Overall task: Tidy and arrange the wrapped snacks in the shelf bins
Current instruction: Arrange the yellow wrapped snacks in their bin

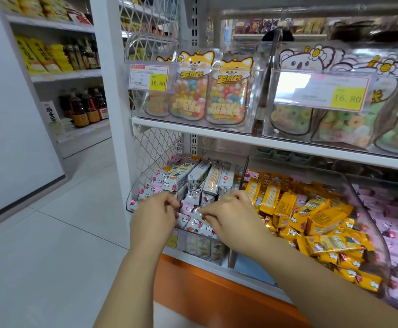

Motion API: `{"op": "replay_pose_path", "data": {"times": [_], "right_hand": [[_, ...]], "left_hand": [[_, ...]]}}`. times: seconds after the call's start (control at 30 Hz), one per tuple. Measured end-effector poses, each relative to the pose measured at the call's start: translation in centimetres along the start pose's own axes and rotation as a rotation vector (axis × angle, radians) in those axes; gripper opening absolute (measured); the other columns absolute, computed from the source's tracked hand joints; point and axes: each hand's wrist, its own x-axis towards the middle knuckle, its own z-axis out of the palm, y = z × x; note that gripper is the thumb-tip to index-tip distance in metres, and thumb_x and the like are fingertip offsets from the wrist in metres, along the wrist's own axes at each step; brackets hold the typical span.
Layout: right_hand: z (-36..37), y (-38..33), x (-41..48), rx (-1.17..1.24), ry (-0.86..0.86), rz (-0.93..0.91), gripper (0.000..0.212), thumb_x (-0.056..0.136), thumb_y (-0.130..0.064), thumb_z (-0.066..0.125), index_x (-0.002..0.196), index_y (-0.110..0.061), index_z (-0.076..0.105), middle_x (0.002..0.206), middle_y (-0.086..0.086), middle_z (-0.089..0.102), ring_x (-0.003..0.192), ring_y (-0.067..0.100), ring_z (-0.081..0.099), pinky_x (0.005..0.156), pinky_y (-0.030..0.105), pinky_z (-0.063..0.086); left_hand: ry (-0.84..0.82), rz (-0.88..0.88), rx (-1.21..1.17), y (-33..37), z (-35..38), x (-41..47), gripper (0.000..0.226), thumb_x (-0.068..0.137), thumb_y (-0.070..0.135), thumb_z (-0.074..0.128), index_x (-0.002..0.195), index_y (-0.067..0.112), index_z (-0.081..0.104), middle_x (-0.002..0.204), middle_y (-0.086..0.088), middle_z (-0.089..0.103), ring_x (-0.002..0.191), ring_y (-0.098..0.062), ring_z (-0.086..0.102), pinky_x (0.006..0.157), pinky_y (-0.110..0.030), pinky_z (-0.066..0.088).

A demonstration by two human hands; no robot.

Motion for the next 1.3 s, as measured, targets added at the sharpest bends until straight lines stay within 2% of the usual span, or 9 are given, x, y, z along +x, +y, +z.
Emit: {"op": "replay_pose_path", "data": {"times": [0.13, 0.3, 0.5, 0.63, 0.8, 0.97, 1.13, 1.23, 1.3], "right_hand": [[1.5, -0.6, 1.3, -0.145, -0.062, 0.013, 0.025, 0.096, -0.018, 0.044, 0.108, -0.031, 0.062, 0.087, -0.006, 0.068, 0.084, 0.019, 0.055, 0.084, 0.033, 0.02], [1.9, -0.7, 2.9, -0.168, -0.079, 0.08, 0.028, 0.097, -0.025, 0.045, 0.121, -0.03, 0.058, 0.105, -0.004, 0.067, 0.098, 0.022, 0.056, 0.087, 0.037, 0.025], [2.7, -1.5, 4.1, -0.185, -0.041, 0.211, 0.026, 0.097, -0.04, 0.043, 0.107, -0.03, 0.065, 0.102, -0.004, 0.065, 0.097, 0.023, 0.055, 0.091, 0.038, 0.025], [2.9, -1.9, 4.6, -0.117, 0.028, 0.268, 0.016, 0.093, -0.024, 0.053, 0.092, -0.031, 0.067, 0.094, -0.007, 0.061, 0.083, 0.019, 0.056, 0.086, 0.036, 0.023], [3.4, -2.4, 4.1, 0.052, 0.114, 0.294, 0.014, 0.094, -0.019, 0.048, 0.095, -0.027, 0.06, 0.098, -0.009, 0.055, 0.081, 0.016, 0.055, 0.094, 0.034, 0.032], [3.3, -2.9, 3.7, 0.226, 0.204, 0.302, 0.015, 0.098, -0.022, 0.042, 0.096, -0.019, 0.056, 0.094, -0.005, 0.059, 0.078, 0.02, 0.056, 0.07, 0.033, 0.045], [2.9, -2.9, 4.1, 0.461, 0.245, 0.288, 0.014, 0.098, -0.019, 0.043, 0.089, -0.016, 0.053, 0.078, -0.001, 0.057, 0.071, 0.018, 0.058, 0.062, 0.037, 0.05], [1.7, -3.4, 4.3, 0.625, 0.284, 0.285, 0.014, 0.098, -0.017, 0.043, 0.087, -0.02, 0.05, 0.08, 0.0, 0.057, 0.069, 0.008, 0.061, 0.056, 0.018, 0.047], [0.5, -3.7, 4.2, 0.709, 0.301, 0.276, 0.016, 0.099, -0.018, 0.042, 0.086, -0.026, 0.047, 0.081, 0.002, 0.058, 0.064, 0.0, 0.06, 0.054, 0.012, 0.043]], "left_hand": [[-0.102, 0.074, 0.055, -0.9, 0.7, 0.1, 0.043, 0.088, 0.002, 0.045, 0.117, 0.026, 0.065, 0.119, 0.007, 0.064, 0.1, -0.011, 0.058, 0.086, -0.025, 0.044], [-0.103, 0.099, 0.117, -1.2, 1.2, 0.8, 0.05, 0.086, 0.003, 0.045, 0.127, 0.03, 0.058, 0.122, 0.008, 0.062, 0.111, -0.018, 0.056, 0.1, -0.036, 0.038], [-0.085, 0.137, 0.129, -1.6, 1.7, 1.3, 0.037, 0.092, 0.017, 0.048, 0.124, 0.032, 0.06, 0.122, 0.012, 0.062, 0.114, -0.015, 0.054, 0.098, -0.037, 0.039], [-0.112, 0.155, 0.12, -1.8, 1.6, 1.3, 0.037, 0.092, 0.022, 0.052, 0.127, 0.034, 0.057, 0.124, 0.012, 0.061, 0.113, -0.013, 0.055, 0.101, -0.04, 0.038], [-0.151, 0.144, 0.072, -1.7, 1.3, 1.1, 0.039, 0.089, 0.033, 0.057, 0.128, 0.039, 0.053, 0.11, 0.015, 0.063, 0.098, -0.008, 0.06, 0.099, -0.041, 0.04], [-0.133, 0.125, 0.021, -1.3, 1.1, 0.9, 0.051, 0.087, 0.038, 0.06, 0.136, 0.036, 0.044, 0.112, 0.014, 0.064, 0.101, -0.01, 0.06, 0.102, -0.04, 0.039], [-0.158, 0.147, 0.141, -0.9, 0.8, 0.7, 0.035, 0.087, 0.044, 0.057, 0.118, 0.03, 0.049, 0.078, 0.013, 0.056, 0.078, -0.011, 0.053, 0.097, -0.036, 0.034], [-0.123, 0.147, 0.142, -0.6, 0.8, 0.5, 0.03, 0.087, 0.044, 0.057, 0.112, 0.029, 0.05, 0.073, 0.014, 0.051, 0.085, -0.018, 0.057, 0.095, -0.035, 0.032], [-0.078, 0.142, 0.101, -0.6, 0.9, 0.6, 0.03, 0.086, 0.045, 0.057, 0.109, 0.027, 0.053, 0.078, 0.013, 0.058, 0.091, -0.018, 0.06, 0.093, -0.036, 0.037]]}}
